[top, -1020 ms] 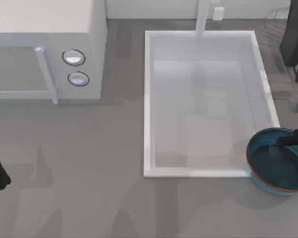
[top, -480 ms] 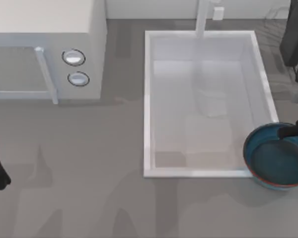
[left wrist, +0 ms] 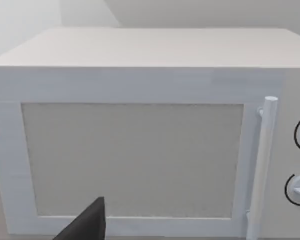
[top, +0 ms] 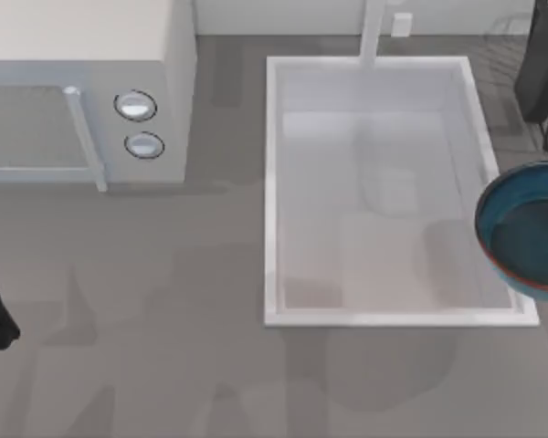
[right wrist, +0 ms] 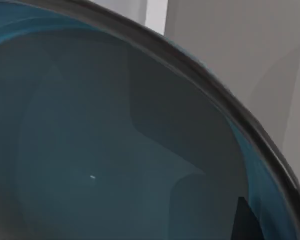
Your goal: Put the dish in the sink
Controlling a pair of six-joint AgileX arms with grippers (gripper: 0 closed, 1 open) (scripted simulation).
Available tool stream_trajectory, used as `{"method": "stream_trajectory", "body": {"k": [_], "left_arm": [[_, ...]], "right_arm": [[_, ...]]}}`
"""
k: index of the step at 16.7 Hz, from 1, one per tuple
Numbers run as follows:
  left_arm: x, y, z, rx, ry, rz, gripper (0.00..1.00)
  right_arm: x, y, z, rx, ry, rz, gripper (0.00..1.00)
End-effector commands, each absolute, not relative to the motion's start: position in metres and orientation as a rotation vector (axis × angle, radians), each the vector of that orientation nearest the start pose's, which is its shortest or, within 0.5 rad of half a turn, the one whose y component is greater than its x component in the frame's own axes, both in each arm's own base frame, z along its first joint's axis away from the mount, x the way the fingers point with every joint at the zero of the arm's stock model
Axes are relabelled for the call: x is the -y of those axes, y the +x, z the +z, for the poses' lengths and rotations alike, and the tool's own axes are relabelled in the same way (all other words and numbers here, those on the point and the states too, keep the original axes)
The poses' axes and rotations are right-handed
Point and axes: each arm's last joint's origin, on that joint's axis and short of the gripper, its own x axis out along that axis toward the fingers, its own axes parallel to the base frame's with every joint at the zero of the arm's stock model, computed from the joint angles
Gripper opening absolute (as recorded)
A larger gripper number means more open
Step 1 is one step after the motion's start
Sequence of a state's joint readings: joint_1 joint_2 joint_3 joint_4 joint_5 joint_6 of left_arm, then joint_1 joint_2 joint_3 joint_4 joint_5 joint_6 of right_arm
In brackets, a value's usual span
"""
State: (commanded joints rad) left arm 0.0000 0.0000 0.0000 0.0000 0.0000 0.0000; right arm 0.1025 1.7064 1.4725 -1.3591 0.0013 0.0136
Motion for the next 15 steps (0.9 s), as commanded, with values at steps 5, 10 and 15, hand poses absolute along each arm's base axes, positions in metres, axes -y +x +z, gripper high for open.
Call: {"method": "stream_trajectory", "body": {"k": [5, 10, 15], "left_arm": [[0.001, 0.106, 0.160, 0.000, 0.000, 0.000, 1.00], [0.001, 0.106, 0.160, 0.000, 0.000, 0.000, 1.00], [0.001, 0.106, 0.160, 0.000, 0.000, 0.000, 1.00]], "right_arm": [[-0.035, 0.304, 0.286, -1.566, -0.072, 0.071, 0.00], [-0.039, 0.307, 0.281, -1.552, -0.089, 0.074, 0.00], [-0.060, 0.325, 0.263, -1.380, -0.181, 0.072, 0.00]]}}
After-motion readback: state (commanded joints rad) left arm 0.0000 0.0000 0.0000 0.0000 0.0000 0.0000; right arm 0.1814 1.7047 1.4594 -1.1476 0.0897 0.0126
